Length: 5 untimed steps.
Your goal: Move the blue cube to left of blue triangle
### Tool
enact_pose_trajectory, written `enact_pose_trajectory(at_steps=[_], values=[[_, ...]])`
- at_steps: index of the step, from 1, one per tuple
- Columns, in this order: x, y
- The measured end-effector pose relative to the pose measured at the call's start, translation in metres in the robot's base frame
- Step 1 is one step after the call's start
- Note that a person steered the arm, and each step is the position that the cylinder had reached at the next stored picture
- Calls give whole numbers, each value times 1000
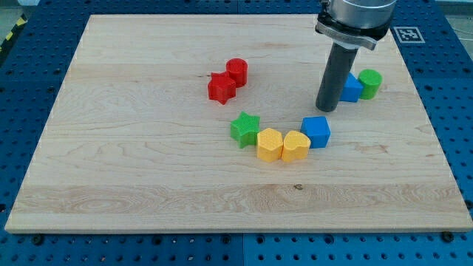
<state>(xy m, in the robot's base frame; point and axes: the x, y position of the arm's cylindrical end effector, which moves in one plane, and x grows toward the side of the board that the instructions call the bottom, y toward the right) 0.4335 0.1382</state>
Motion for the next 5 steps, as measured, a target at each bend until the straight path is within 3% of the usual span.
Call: enact_pose_trajectory(at_steps=[4,5], values=[[54,46],[89,46]])
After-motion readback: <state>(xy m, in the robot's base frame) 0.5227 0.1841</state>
